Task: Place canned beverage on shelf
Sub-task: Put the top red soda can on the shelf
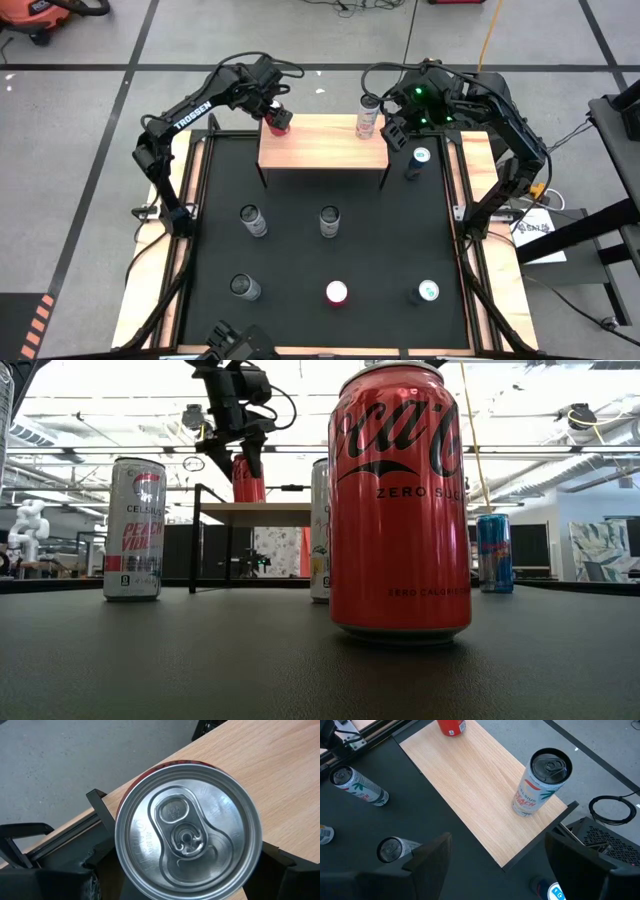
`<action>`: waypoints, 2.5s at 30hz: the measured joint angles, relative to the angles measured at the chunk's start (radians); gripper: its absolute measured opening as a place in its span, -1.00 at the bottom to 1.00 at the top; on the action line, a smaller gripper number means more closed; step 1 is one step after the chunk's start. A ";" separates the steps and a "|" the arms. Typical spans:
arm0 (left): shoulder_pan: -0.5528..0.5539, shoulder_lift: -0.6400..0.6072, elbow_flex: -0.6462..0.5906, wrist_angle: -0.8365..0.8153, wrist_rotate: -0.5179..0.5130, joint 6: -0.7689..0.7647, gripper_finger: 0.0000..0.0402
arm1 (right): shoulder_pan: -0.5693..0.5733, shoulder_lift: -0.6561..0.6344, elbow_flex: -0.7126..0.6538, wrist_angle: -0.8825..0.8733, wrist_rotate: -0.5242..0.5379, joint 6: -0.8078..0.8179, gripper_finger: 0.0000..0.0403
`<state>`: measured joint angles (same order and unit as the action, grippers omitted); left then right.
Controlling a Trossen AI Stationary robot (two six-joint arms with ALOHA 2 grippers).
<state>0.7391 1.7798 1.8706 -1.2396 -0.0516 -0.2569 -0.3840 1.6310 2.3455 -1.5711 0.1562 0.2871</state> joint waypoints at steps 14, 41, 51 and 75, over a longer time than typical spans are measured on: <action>-0.001 0.000 0.000 0.005 0.025 -0.078 0.51 | 0.000 0.000 0.000 0.007 0.000 0.000 0.51; -0.002 0.000 0.000 0.004 0.022 -0.128 0.51 | 0.000 0.000 0.000 0.213 0.000 0.000 0.51; -0.002 0.000 0.000 0.004 0.045 -0.123 0.51 | 0.000 0.000 0.000 0.213 0.000 0.000 0.51; -0.008 0.001 0.000 0.012 -0.006 -0.079 0.60 | 0.000 0.000 0.000 0.212 0.000 0.000 0.51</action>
<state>0.7311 1.7811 1.8706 -1.2274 -0.0579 -0.3358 -0.3843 1.6310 2.3455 -1.3586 0.1558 0.2867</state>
